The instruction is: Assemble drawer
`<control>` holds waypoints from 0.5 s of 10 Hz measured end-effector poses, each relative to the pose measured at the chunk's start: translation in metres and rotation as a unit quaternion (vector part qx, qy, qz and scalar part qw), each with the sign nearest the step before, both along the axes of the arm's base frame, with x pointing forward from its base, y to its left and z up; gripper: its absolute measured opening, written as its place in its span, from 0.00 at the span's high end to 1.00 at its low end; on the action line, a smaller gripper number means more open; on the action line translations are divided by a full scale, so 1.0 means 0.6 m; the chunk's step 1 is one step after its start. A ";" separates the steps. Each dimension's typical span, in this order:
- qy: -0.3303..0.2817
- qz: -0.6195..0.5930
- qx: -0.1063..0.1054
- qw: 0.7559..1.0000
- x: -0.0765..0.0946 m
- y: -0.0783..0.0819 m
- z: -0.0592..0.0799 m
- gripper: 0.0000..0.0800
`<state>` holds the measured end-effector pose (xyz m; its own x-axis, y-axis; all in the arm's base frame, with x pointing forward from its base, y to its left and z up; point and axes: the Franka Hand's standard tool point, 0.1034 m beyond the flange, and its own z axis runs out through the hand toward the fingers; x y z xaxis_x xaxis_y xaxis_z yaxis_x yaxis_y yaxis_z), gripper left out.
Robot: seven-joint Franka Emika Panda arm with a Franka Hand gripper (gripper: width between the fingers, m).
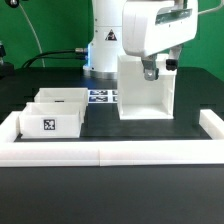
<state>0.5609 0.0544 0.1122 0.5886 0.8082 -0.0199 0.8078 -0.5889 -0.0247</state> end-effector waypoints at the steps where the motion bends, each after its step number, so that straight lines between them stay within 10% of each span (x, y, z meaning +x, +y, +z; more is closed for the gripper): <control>1: 0.000 0.000 0.000 1.000 0.000 0.000 0.000 0.19; 5: 0.000 0.000 0.000 1.000 0.000 0.000 0.000 0.19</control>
Offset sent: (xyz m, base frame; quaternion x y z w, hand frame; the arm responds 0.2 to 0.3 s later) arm 0.0000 0.0000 0.0000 0.0000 0.0000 0.0000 1.0000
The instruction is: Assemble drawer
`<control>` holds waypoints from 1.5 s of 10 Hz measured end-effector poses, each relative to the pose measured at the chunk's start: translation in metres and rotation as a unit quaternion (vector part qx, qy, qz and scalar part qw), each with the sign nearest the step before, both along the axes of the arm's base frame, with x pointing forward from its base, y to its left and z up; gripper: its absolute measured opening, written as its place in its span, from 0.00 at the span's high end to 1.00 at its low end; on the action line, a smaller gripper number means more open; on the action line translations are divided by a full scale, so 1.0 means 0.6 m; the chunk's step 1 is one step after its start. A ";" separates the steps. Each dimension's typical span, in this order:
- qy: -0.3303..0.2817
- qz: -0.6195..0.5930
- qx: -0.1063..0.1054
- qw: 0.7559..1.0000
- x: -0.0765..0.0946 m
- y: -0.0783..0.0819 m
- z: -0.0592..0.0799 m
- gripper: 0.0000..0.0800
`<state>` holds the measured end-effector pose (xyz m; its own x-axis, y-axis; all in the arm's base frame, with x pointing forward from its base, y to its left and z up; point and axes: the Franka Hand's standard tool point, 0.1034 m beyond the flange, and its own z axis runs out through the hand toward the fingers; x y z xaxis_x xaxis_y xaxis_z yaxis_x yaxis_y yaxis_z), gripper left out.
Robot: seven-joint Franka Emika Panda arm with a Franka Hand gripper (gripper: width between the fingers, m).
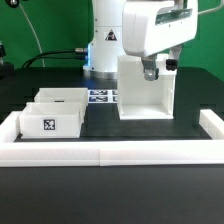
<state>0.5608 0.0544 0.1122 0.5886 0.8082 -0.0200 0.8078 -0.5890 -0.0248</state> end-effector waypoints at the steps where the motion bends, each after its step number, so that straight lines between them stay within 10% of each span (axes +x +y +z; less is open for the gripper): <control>1: 0.001 -0.001 0.000 1.000 -0.001 -0.001 -0.001 0.19; 6: 0.007 -0.208 -0.023 0.978 -0.114 0.036 0.046 0.19; 12: 0.015 -0.223 -0.023 0.974 -0.124 0.037 0.048 0.19; 15: 0.022 -0.336 -0.028 0.941 -0.181 0.048 0.039 0.19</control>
Offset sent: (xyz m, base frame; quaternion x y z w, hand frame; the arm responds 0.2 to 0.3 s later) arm -0.0697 0.0034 0.0298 -0.0138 -0.0790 0.2444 0.9663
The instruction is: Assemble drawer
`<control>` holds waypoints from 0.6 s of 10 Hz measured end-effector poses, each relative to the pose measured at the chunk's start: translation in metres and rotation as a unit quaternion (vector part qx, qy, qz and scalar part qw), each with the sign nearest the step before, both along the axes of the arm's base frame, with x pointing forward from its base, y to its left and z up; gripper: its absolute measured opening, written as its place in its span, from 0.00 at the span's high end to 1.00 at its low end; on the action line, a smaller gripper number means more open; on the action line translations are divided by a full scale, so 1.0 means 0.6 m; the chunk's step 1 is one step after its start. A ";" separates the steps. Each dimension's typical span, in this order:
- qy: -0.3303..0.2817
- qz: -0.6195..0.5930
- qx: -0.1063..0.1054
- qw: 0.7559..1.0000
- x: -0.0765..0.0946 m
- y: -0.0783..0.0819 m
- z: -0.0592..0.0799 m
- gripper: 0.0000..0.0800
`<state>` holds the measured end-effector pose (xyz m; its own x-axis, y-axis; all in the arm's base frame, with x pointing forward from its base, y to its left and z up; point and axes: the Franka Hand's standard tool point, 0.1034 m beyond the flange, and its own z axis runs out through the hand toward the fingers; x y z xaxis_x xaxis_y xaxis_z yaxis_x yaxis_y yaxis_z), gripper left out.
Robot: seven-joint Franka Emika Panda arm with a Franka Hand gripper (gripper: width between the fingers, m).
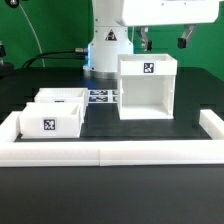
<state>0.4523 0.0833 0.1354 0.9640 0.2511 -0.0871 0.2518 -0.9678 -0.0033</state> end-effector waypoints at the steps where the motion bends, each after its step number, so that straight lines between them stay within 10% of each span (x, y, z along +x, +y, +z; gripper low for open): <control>1: 0.002 -0.021 -0.001 1.000 -0.012 0.009 -0.009 0.19; 6: 0.014 -0.063 0.012 0.998 -0.056 0.027 -0.047 0.19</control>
Offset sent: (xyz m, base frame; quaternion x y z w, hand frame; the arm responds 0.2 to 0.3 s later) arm -0.0348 0.0135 -0.0197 0.0526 0.0204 0.0690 0.9960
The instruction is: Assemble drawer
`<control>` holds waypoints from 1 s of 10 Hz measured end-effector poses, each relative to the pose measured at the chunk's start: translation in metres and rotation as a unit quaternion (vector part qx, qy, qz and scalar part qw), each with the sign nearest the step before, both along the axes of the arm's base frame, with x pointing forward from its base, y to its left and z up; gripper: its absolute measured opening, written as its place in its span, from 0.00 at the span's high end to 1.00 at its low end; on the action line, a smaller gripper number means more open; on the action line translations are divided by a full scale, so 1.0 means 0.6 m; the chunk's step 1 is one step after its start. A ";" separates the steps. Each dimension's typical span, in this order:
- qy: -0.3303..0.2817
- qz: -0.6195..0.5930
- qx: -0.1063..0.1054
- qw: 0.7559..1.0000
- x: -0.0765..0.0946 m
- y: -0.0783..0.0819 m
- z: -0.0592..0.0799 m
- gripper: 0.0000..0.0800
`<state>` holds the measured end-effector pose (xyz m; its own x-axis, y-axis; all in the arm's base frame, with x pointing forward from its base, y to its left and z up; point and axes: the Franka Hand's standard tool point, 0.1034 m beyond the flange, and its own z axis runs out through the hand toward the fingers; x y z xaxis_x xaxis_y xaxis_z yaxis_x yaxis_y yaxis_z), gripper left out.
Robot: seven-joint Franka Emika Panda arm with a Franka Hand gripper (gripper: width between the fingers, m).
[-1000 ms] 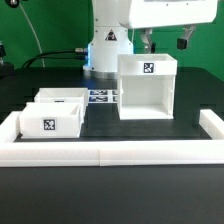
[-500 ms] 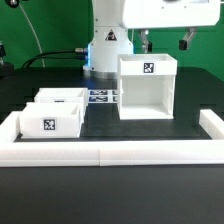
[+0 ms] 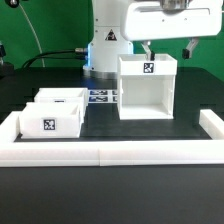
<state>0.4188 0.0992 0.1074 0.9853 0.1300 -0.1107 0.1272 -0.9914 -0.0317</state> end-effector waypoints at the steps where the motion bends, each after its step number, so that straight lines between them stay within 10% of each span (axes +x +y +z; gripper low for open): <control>1: 0.000 0.000 0.000 1.000 -0.001 0.001 -0.006 0.19; 6: 0.006 -0.006 0.000 1.000 -0.004 0.001 -0.020 0.35; 10: 0.006 -0.006 0.000 1.000 -0.004 0.002 -0.020 0.95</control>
Offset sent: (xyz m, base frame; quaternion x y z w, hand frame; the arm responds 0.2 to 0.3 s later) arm 0.0031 -0.0056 -0.0025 -0.0173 -0.0207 0.0105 0.9996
